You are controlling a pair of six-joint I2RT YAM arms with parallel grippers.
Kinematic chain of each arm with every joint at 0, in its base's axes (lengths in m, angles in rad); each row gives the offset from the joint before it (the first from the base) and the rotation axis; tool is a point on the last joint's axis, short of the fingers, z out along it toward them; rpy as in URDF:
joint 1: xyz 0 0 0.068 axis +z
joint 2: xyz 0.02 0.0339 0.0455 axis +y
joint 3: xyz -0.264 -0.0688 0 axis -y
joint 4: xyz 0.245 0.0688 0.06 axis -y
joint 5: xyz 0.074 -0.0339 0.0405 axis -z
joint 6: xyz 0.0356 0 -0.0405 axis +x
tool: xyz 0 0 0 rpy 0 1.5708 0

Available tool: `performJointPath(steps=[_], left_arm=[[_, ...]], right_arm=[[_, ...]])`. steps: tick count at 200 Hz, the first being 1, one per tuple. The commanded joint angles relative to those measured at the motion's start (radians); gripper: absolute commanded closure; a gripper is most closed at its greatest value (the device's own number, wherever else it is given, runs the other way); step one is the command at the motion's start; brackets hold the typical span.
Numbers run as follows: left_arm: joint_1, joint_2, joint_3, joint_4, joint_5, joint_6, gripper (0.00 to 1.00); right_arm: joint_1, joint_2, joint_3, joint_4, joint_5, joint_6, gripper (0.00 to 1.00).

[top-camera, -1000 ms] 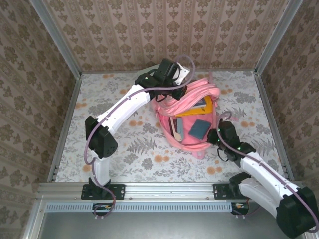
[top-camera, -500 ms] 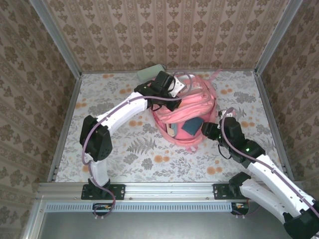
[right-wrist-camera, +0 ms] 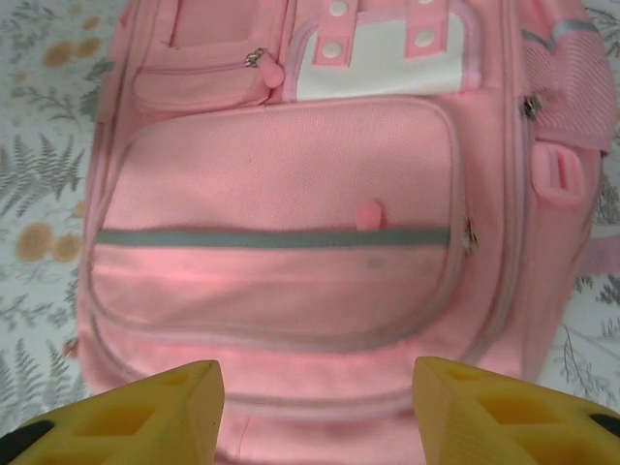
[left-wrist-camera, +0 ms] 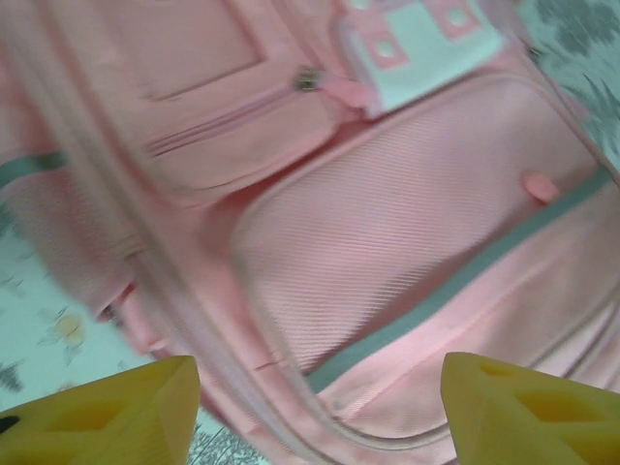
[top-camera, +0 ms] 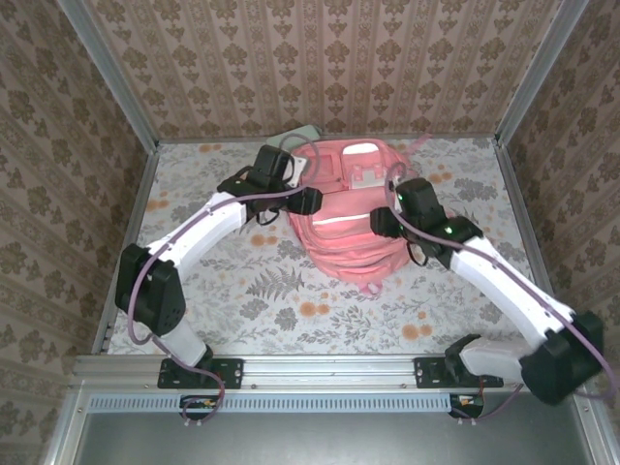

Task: Pack the student bag
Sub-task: Close the student bag at the top-center of the table, then rotate the student bag at the top-center of the table.

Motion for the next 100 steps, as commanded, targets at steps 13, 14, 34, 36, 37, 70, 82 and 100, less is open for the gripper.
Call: performJointPath(steps=[13,14,34,36,37,70,82,100], left_arm=[[0.056,0.072,-0.031,0.03,-0.089,-0.203,0.42],[0.058,0.076,-0.029,0.03,-0.09,-0.205,0.42],[0.077,0.159,0.02,0.017,-0.106,-0.232,0.48],[0.077,0.168,0.027,0.016,-0.11,-0.232,0.48],[0.078,0.172,0.03,0.015,-0.111,-0.232,0.48],[0.1,0.341,0.138,0.008,-0.11,-0.233,0.52],[0.104,0.407,0.187,0.006,-0.067,-0.229,0.54],[0.095,0.483,0.26,0.01,-0.021,-0.226,0.54]], right_arm=[[-0.071,0.264,0.177,-0.015,-0.038,-0.064,0.48],[-0.073,0.272,0.18,-0.014,-0.04,-0.064,0.48],[-0.088,0.376,0.201,-0.008,-0.059,-0.076,0.5],[-0.089,0.381,0.201,-0.006,-0.061,-0.078,0.5],[-0.089,0.383,0.201,-0.006,-0.062,-0.078,0.5],[-0.088,0.392,0.116,0.017,-0.082,-0.02,0.56],[-0.085,0.365,0.068,0.021,-0.093,0.005,0.57],[-0.071,0.311,-0.007,0.018,-0.102,0.042,0.59]])
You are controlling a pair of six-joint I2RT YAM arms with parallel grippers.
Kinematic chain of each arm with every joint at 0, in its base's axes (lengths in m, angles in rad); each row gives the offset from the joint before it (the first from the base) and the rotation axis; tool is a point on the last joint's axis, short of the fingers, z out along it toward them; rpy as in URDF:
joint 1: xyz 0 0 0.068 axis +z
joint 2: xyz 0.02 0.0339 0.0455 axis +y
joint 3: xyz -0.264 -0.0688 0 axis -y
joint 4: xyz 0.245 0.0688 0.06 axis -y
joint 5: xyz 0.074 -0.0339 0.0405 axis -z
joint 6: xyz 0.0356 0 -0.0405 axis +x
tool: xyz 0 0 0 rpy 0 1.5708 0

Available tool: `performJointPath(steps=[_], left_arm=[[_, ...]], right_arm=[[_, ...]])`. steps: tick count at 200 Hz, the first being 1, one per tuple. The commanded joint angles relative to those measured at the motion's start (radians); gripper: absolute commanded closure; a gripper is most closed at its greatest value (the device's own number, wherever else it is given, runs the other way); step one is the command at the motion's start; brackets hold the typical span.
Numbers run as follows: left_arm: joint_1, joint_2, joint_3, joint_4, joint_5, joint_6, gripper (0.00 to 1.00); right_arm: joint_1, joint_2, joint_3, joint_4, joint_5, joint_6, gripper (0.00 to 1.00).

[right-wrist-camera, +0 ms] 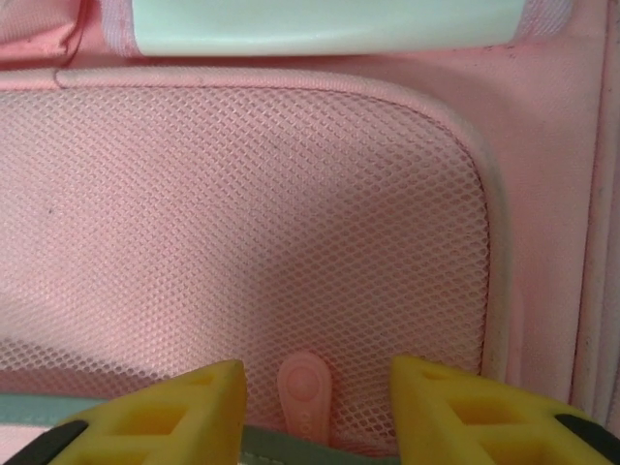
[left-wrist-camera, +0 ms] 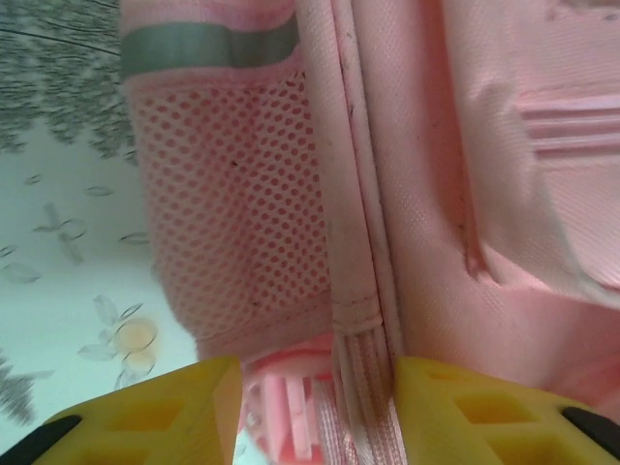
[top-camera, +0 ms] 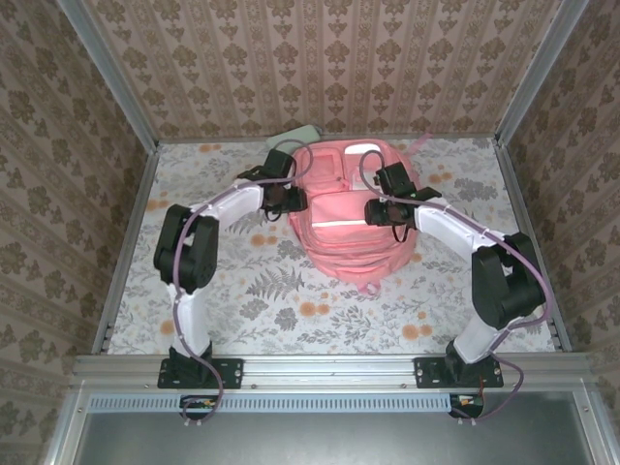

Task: Pack the student bag
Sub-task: Rotate the student bag at the top-center of the table, then move the glasses case to the center of the table.

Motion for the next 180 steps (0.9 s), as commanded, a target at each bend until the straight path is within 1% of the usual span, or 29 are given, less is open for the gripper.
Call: performJointPath(steps=[1,16,39,55,82,85,103,131,163,166,180], left_arm=[[0.0,0.084,0.102,0.008,0.05,-0.019,0.54],[-0.009,0.124,0.158,0.014,0.071,-0.009,0.53],[-0.006,0.157,0.227,-0.019,0.07,-0.007,0.5],[0.007,0.122,0.213,-0.02,0.059,-0.006,0.42],[0.031,0.029,0.167,0.019,0.04,-0.001,0.38],[0.058,0.022,0.168,0.024,0.038,-0.001,0.38],[0.091,0.016,0.189,0.061,0.037,0.005,0.37],[0.132,0.087,0.26,0.14,0.048,-0.009,0.35],[0.168,0.216,0.385,0.236,0.13,-0.051,0.35],[0.171,0.227,0.399,0.244,0.138,-0.056,0.35],[0.182,0.278,0.457,0.295,0.172,-0.088,0.35]], right_arm=[[0.021,-0.078,-0.101,-0.053,-0.039,0.069,0.59],[0.04,-0.131,-0.168,-0.051,-0.041,0.111,0.6],[0.058,-0.185,-0.232,-0.035,-0.026,0.132,0.59],[0.051,-0.187,-0.24,-0.032,-0.008,0.108,0.58],[0.035,-0.161,-0.204,-0.044,-0.013,0.08,0.57],[0.035,-0.16,-0.199,-0.047,-0.014,0.077,0.57],[0.034,-0.165,-0.174,-0.05,-0.021,0.071,0.56],[0.037,-0.195,-0.135,-0.087,-0.028,0.07,0.54],[0.047,-0.258,-0.123,-0.114,-0.035,0.094,0.49],[0.05,-0.29,-0.124,-0.115,-0.036,0.097,0.48],[0.062,-0.33,-0.131,-0.115,-0.032,0.117,0.46]])
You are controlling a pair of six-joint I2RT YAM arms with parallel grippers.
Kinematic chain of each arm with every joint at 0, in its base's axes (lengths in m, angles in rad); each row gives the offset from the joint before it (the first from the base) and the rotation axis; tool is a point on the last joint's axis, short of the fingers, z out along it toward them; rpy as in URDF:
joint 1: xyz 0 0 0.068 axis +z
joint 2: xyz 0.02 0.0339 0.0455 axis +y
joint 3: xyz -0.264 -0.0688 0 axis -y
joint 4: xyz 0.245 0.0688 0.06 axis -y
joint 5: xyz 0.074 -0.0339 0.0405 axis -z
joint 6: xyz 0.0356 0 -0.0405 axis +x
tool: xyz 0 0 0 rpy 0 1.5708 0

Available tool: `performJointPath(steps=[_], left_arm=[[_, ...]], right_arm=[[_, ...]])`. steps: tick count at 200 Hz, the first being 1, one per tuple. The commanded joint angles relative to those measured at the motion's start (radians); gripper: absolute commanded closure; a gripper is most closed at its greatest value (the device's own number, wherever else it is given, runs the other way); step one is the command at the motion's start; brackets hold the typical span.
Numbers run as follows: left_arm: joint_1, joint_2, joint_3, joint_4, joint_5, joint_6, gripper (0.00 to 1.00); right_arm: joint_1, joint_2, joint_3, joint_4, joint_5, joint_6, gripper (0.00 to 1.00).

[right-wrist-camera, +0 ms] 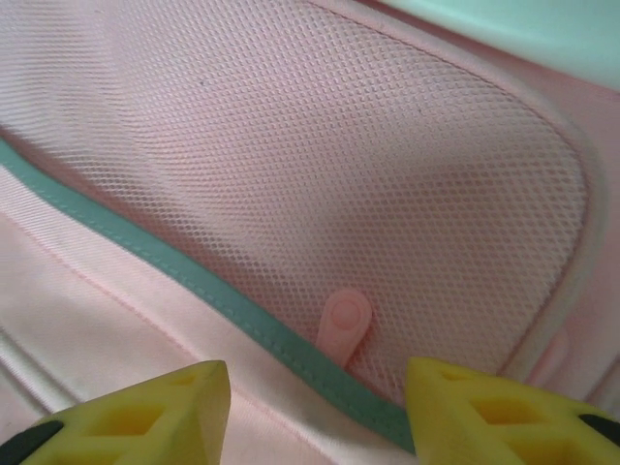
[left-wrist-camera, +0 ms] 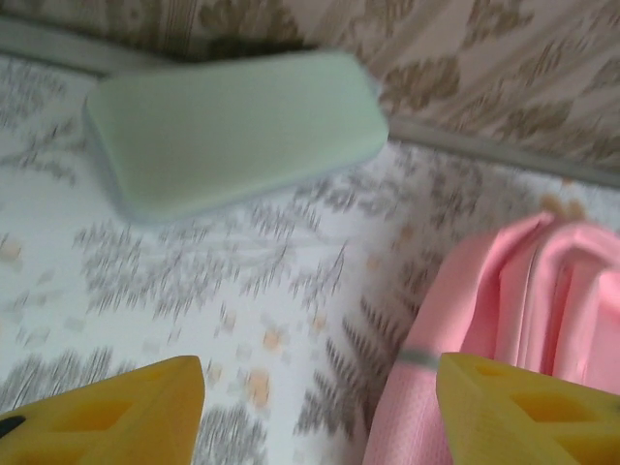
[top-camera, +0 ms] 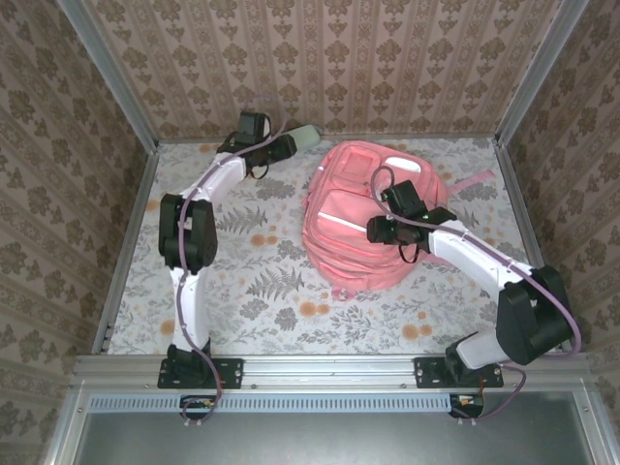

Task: Pack the student bag
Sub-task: Move the glasses case to the center of the table.

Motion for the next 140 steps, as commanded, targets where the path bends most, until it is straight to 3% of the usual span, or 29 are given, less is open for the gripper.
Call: performJointPath(steps=[1,20,33,43,46,99,140], left_arm=[[0.013,0.096,0.082,0.111,0.082,-0.062,0.35],[0.026,0.169,0.154,0.18,0.107,-0.118,0.34],[0.034,0.224,0.226,0.192,0.107,-0.145,0.33],[0.041,0.268,0.282,0.2,0.114,-0.162,0.32],[0.043,0.281,0.294,0.202,0.114,-0.166,0.31],[0.074,0.455,0.518,0.237,0.084,-0.256,0.28],[0.079,0.508,0.59,0.043,0.025,-0.269,0.28]], right_arm=[[0.017,-0.095,0.022,-0.045,-0.007,0.026,0.45],[0.033,-0.139,0.013,-0.043,-0.009,0.054,0.29],[0.043,-0.155,0.016,-0.052,-0.005,0.072,0.23],[0.053,-0.169,0.02,-0.053,-0.004,0.087,0.03],[0.056,-0.175,0.019,-0.052,-0.004,0.092,0.01],[0.111,-0.242,-0.01,-0.097,0.039,0.184,0.0],[0.113,-0.252,-0.024,-0.106,0.056,0.193,0.01]])
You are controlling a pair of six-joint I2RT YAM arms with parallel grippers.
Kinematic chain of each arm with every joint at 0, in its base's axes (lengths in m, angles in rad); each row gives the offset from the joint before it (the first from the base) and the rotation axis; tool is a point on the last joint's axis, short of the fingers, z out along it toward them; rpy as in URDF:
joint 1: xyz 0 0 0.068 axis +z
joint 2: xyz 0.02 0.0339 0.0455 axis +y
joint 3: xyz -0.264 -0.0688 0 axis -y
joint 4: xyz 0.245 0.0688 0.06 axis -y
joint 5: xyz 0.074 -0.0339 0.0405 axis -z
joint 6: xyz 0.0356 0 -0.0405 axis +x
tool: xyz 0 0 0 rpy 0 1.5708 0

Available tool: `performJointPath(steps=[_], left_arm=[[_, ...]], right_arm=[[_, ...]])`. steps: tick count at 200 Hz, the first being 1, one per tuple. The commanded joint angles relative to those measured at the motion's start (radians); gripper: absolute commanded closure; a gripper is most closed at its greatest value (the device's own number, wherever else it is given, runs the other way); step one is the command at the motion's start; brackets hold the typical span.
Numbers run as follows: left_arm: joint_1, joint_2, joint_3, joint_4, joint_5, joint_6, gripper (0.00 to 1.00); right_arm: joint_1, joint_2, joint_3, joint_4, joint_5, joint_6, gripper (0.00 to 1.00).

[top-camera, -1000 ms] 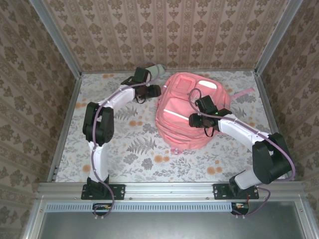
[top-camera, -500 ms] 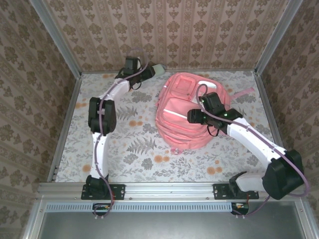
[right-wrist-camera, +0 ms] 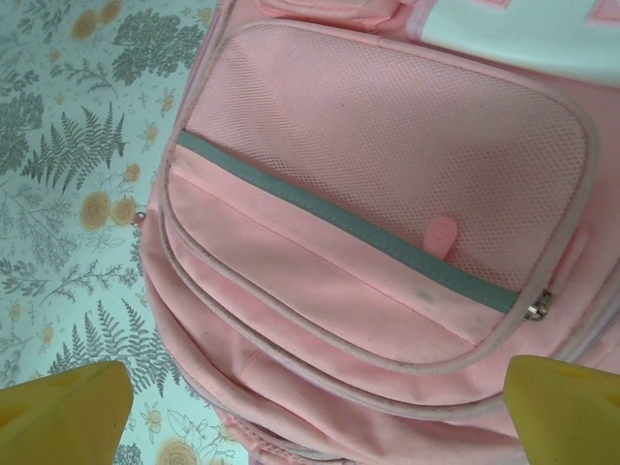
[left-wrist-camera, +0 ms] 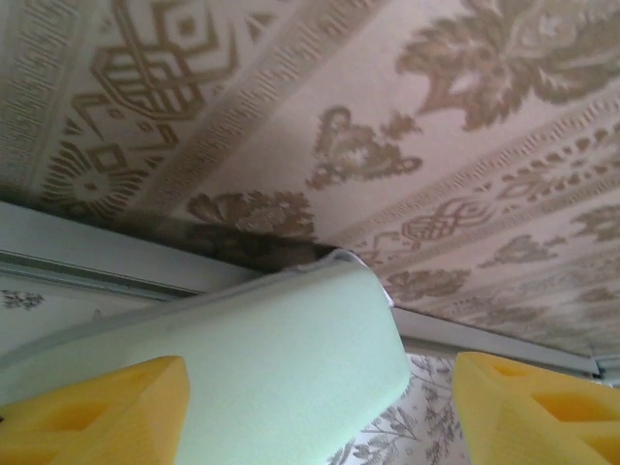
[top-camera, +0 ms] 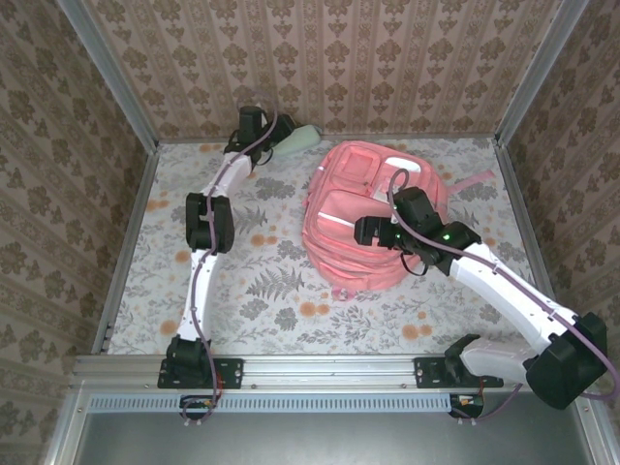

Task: Pack the student bag
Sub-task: Move the glasses case to the center of the table.

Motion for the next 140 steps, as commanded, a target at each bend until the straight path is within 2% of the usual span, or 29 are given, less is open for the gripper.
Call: performJointPath(steps=[1,33,140], left_arm=[[0.007,0.024,0.037,-0.118,-0.033,-0.036,0.28],[0.008,-0.036,-0.093,-0.206,-0.014,-0.029,0.3],[-0.011,-0.619,-0.985,-0.109,-0.093,-0.002,0.3]], right_arm=[[0.003,-0.012,-0.014,-0.034,0.036,0.027,0.0],[0.004,0.008,-0.003,-0.018,0.03,0.005,0.0],[0.002,0.102,0.002,0.076,-0.041,-0.063,0.01]])
